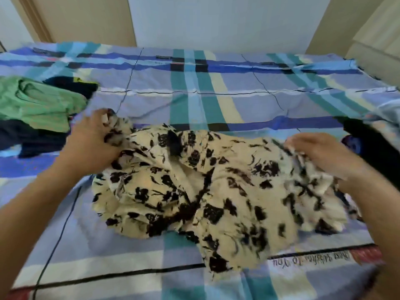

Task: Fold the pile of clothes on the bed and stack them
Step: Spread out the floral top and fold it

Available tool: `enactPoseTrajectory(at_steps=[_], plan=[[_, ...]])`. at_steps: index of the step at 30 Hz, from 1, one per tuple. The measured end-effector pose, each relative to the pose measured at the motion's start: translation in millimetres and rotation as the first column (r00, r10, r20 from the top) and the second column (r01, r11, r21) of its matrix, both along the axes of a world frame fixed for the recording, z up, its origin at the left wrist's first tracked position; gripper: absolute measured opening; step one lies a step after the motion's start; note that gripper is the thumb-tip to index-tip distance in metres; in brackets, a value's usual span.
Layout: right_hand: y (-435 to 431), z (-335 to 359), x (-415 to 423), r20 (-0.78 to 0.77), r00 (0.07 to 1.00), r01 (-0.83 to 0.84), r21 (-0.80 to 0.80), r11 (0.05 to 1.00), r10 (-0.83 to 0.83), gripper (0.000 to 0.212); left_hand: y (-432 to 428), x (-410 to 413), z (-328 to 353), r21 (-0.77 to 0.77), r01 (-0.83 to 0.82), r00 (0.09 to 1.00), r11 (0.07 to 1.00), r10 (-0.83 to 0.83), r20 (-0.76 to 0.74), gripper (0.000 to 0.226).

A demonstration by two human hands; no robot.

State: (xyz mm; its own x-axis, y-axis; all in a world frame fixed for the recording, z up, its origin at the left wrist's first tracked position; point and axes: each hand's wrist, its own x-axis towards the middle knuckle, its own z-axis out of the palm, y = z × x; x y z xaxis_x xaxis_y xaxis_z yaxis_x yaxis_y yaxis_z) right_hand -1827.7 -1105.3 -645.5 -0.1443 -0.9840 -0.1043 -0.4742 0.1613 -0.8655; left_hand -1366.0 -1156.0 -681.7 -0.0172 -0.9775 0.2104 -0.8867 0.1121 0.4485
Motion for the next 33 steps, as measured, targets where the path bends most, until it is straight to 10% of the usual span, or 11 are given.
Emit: enactPoseTrajectory(at_steps=[5,7,10,13,20,27,30,33], plan=[[25.0,-8.5,29.0,-0.299,0.94,0.034,-0.392,0.919,-0.162,0.028,27.7,-48.3,3.8,0.144,0.308,0.936,0.94,-0.327,0.133,0.096],[45.0,5.4,61.4,-0.278,0.957,-0.194,-0.402,0.895,0.083,0.04,33.3,-58.5,-3.5,0.196,0.351,0.927,0.916,-0.369,0.064,0.098],[73.9,2.2,106.7,-0.508,0.585,-0.727,0.018,0.687,0.632,0.092,36.6,-69.0,-7.9,0.171,0.38,0.925,0.909,-0.378,-0.045,0.104],[74.6,-26.0,117.3,-0.767,0.304,-0.757,0.165,0.632,0.565,0.092,36.8,-67.1,-1.1,0.193,0.395,0.919,0.898,-0.385,-0.088,0.101],[49.5,1.7,61.9,-0.359,0.809,-0.538,-0.13,0.833,0.466,0.025,49.1,-56.0,22.5,0.449,0.473,0.855,0.757,-0.518,-0.028,0.064],[29.7,-6.0,20.8,-0.189,0.955,-0.276,-0.269,0.923,0.231,0.022,77.3,-76.9,47.3,0.679,0.641,0.679,0.357,-0.677,-0.285,0.024],[26.6,-11.5,25.4,-0.15,0.964,-0.255,-0.287,0.923,0.22,0.022,79.4,-78.4,42.7,0.482,0.689,0.704,0.542,-0.659,-0.264,0.036],[27.5,-14.5,28.4,-0.14,0.948,-0.312,-0.243,0.919,0.285,0.028,77.7,-85.7,30.2,-0.032,0.591,0.799,0.806,-0.59,-0.117,0.015]])
